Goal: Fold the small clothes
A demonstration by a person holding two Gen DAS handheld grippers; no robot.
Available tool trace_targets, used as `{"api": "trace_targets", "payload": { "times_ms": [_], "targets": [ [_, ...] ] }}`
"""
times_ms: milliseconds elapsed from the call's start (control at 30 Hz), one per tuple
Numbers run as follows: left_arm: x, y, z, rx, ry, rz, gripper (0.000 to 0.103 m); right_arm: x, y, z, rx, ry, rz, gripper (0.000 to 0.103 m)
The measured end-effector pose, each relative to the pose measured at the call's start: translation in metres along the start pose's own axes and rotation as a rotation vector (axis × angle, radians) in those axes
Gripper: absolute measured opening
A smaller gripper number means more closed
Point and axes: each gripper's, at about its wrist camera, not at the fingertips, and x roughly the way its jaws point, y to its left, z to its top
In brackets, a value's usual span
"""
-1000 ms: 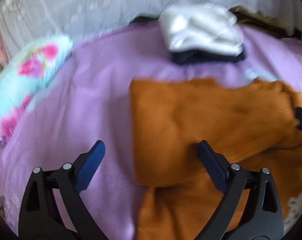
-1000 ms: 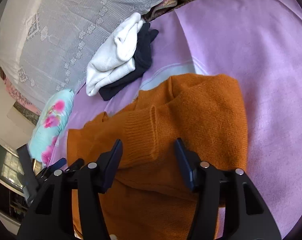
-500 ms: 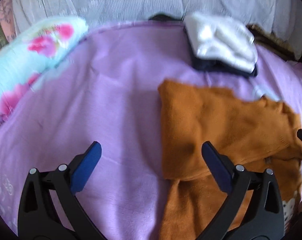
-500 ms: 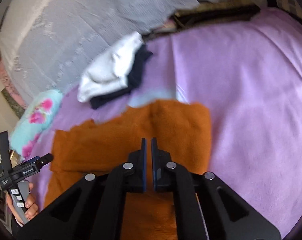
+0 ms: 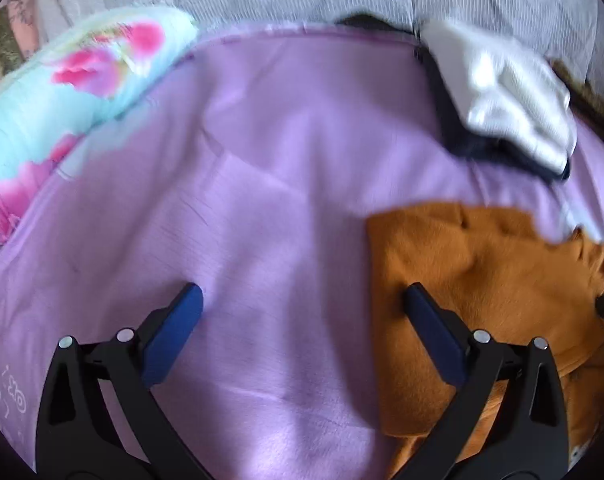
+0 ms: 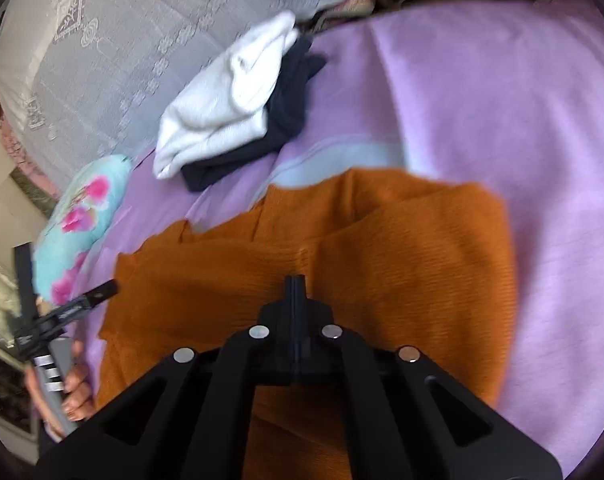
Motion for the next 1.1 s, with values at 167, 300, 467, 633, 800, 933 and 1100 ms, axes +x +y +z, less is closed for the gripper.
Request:
{"api": "trace_targets", "payload": {
  "times_ms": [167,300,467,633,800,933,1100],
  "targets": [
    [-0.014,-0.007,0.009,-0.001,-0.035,-0.086,0.101,-0.017,0.032,0.004,-0.083,-0.075,0.091,0.005],
    [0.02,-0.032,-0.005,0.108,0.049,0.023,0.101,0.019,0.035,-0.012,-0.14,0.073,0.023,0.006],
    [0.011,-0.036,-0.014,0.127,0.018,0.041,0.101,0.005,0.014,-0.007,-0.042,0.036,0.036,0.008],
    [-0.019,-0.047,-0.044,0.181,0.003,-0.057,0.101,-0.014,0.034,-0.027,-0.174,0.041,-0.018,0.021],
    [-0.015,-0.055,-0.065,0.199,0.05,-0.007,0.101,-0.028,0.024,-0.036,-0.122,-0.016,-0.033,0.023],
    [-0.044,-0.029,-0.086,0.128,0.051,-0.101,0.101,-0.083,0.011,-0.068,-0.1,-0.078,0.02,0.038],
    [-0.075,-0.023,-0.137,0.198,0.083,-0.162,0.101,-0.123,-0.013,-0.131,-0.081,-0.034,-0.025,0.042]
  ]
}}
